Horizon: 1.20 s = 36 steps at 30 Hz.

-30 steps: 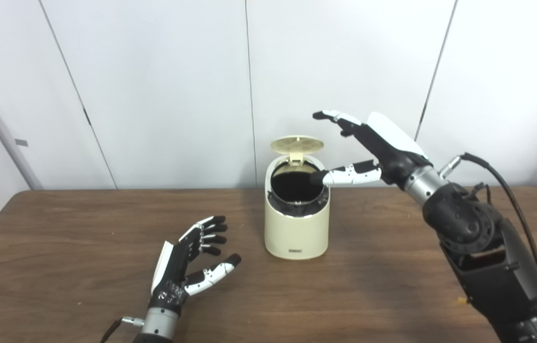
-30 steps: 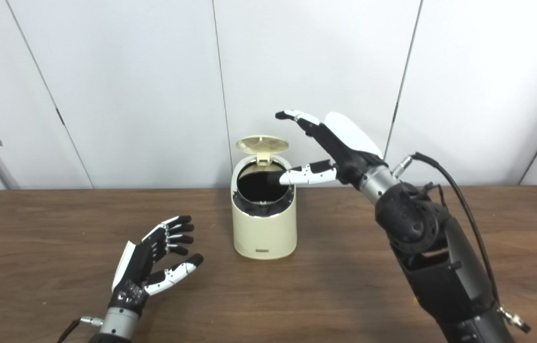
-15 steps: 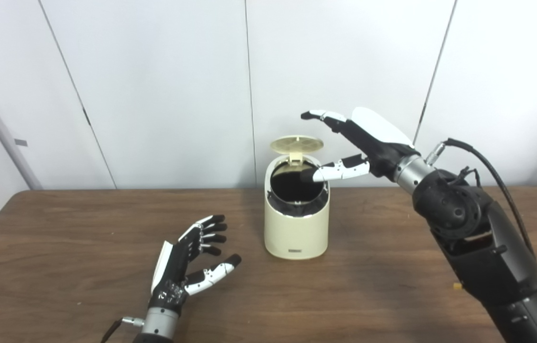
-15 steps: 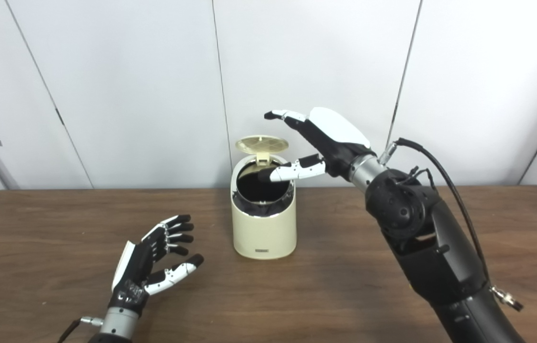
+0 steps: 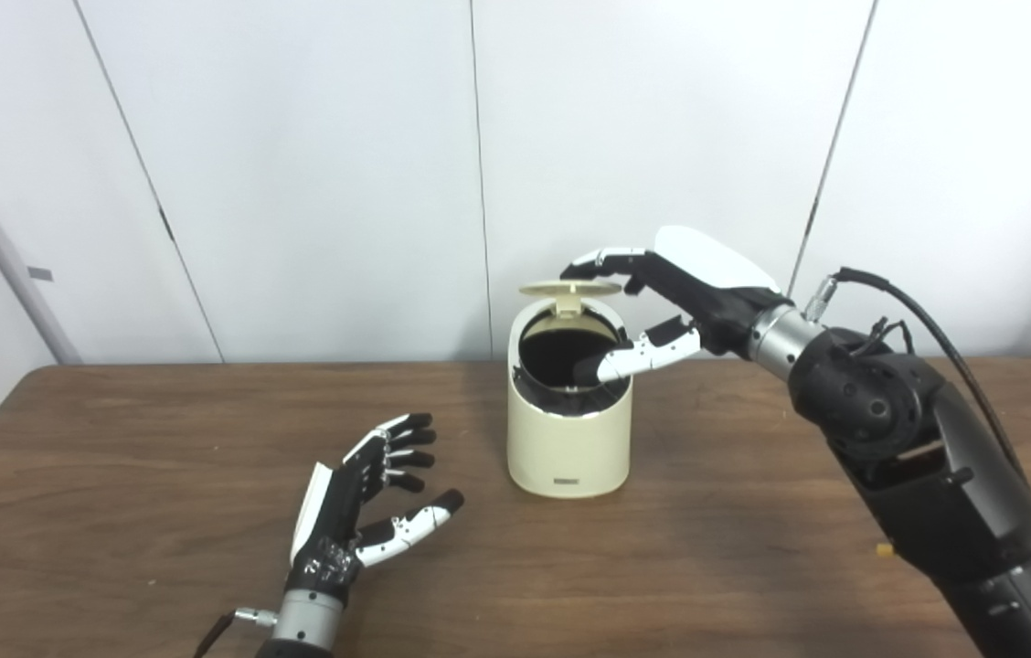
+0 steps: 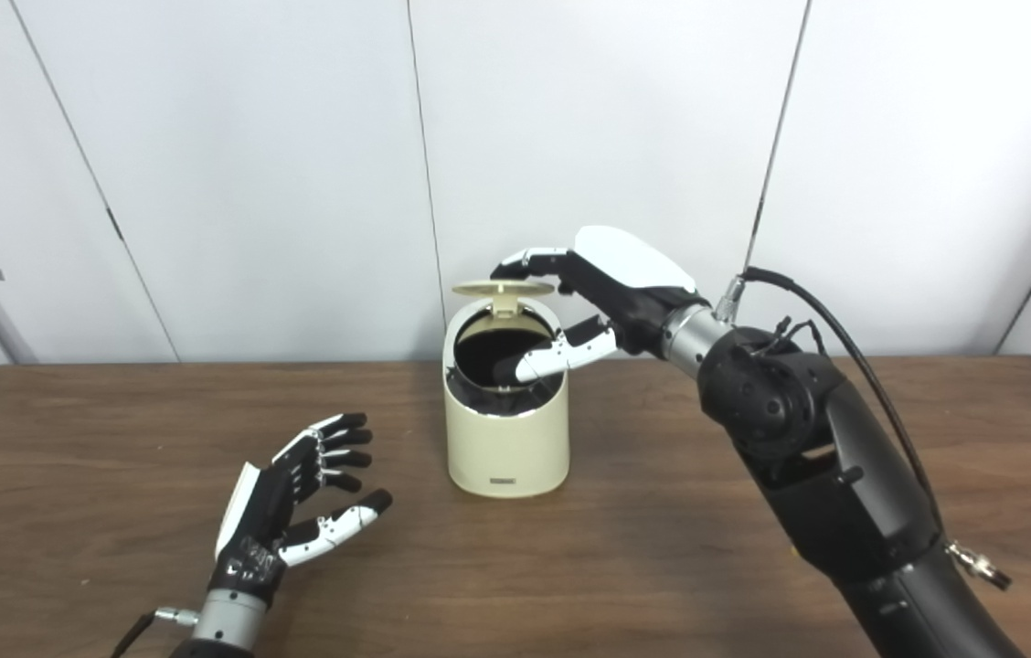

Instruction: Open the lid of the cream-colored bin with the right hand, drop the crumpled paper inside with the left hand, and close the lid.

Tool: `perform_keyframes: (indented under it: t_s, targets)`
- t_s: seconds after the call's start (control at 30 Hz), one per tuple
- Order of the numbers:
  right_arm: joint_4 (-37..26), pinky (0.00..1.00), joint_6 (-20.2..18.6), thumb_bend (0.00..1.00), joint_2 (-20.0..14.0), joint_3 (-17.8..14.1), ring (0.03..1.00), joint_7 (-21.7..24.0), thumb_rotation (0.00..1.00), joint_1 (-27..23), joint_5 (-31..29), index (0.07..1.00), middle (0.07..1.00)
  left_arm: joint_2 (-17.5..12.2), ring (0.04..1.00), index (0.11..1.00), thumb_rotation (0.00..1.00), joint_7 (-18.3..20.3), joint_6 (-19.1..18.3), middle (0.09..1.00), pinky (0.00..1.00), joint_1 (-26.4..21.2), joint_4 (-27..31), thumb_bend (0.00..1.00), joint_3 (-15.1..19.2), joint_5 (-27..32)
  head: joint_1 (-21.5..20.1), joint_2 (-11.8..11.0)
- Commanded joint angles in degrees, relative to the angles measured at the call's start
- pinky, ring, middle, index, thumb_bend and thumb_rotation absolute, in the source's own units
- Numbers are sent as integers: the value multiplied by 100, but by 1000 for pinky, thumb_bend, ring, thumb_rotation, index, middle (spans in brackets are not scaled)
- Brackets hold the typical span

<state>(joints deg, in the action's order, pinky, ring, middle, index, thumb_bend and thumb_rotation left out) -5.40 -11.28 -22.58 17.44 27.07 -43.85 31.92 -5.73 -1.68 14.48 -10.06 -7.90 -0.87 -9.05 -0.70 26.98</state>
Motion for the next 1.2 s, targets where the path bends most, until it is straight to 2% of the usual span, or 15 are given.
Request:
perform_keyframes:
  t_s: [0.0,0.17,0.43,0.7,0.83,1.0,1.17]
  targets:
    - [-203,727,148,686,-93,-86,840,21,571,-273,-61,731,772,41,693,807,185,-59,41,761,593,-44,85,709,2,-13,-5,8]
    - [-196,796,239,668,-124,-119,869,41,569,-218,-121,663,719,33,687,804,195,-88,75,758,589,-53,72,711,-2,-74,21,53]
    - [-316,798,213,648,-232,-86,856,184,555,-179,-75,619,688,40,689,801,183,-74,71,760,587,-60,77,719,-5,-35,54,132]
    - [-331,791,404,642,-333,-31,839,270,508,-106,-89,618,677,57,686,799,189,-81,-68,760,585,-39,200,720,-15,-84,81,204]
    - [-368,831,375,640,-336,0,843,354,526,-44,-60,633,686,47,686,799,201,-80,-92,758,590,-36,241,722,-23,-111,113,270]
    - [-271,814,508,646,-287,69,840,298,540,47,17,634,676,51,683,799,215,-107,-164,756,591,-35,293,729,-28,-185,130,301]
    - [-234,817,593,655,-214,204,847,307,601,83,138,645,675,84,689,796,199,-101,-207,757,590,-17,356,727,-23,-196,166,361]
